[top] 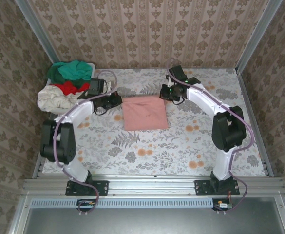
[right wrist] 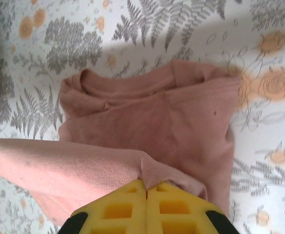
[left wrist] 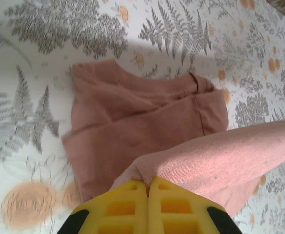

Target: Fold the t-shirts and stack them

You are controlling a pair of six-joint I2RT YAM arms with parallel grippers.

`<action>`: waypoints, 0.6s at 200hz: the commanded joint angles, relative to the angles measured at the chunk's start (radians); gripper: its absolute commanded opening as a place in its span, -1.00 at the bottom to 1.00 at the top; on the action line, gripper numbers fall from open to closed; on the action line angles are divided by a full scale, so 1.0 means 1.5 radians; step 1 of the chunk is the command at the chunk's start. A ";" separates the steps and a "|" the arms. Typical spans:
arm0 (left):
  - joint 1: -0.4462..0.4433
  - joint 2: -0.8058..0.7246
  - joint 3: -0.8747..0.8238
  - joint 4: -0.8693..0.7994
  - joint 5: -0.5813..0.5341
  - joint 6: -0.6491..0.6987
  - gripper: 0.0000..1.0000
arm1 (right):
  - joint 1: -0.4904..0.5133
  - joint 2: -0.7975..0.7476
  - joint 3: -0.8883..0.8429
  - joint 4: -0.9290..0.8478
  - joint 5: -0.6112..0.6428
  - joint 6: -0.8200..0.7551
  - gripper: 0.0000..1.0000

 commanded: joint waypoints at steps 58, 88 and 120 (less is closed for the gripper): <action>0.028 0.158 0.158 -0.068 0.024 0.057 -0.40 | -0.040 0.175 0.165 -0.064 -0.038 -0.043 -0.55; 0.036 0.139 0.189 -0.124 -0.019 0.084 -0.24 | -0.041 0.135 0.169 -0.080 0.009 -0.051 -0.23; 0.007 0.093 0.161 -0.108 -0.060 0.092 -0.16 | 0.003 0.037 0.044 0.006 0.067 -0.043 -0.15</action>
